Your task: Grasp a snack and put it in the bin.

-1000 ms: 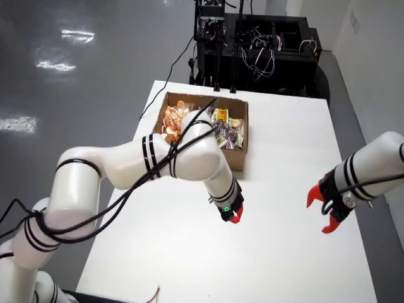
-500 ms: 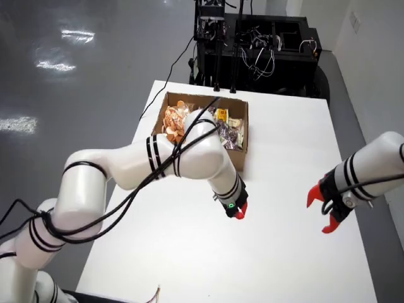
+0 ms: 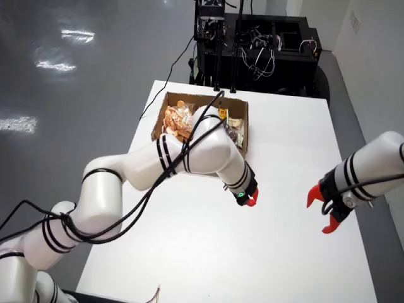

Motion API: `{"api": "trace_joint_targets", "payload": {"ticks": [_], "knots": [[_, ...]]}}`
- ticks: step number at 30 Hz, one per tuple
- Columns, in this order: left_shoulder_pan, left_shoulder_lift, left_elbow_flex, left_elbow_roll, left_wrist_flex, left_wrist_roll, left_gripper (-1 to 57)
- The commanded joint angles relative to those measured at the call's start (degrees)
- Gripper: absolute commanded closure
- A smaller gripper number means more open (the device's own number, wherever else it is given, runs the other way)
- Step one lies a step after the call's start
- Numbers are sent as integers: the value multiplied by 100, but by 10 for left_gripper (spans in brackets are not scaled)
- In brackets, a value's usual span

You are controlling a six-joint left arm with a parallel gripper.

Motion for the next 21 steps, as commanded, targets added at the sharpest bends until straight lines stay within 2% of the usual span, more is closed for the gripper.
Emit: {"api": "trace_joint_targets", "payload": {"ticks": [1, 10, 21], "knots": [[89, 399, -710, 0, 1, 74, 566], [224, 1164, -2115, 0, 4, 316, 566], [202, 1351, -2458, 0, 9, 418, 566]]}}
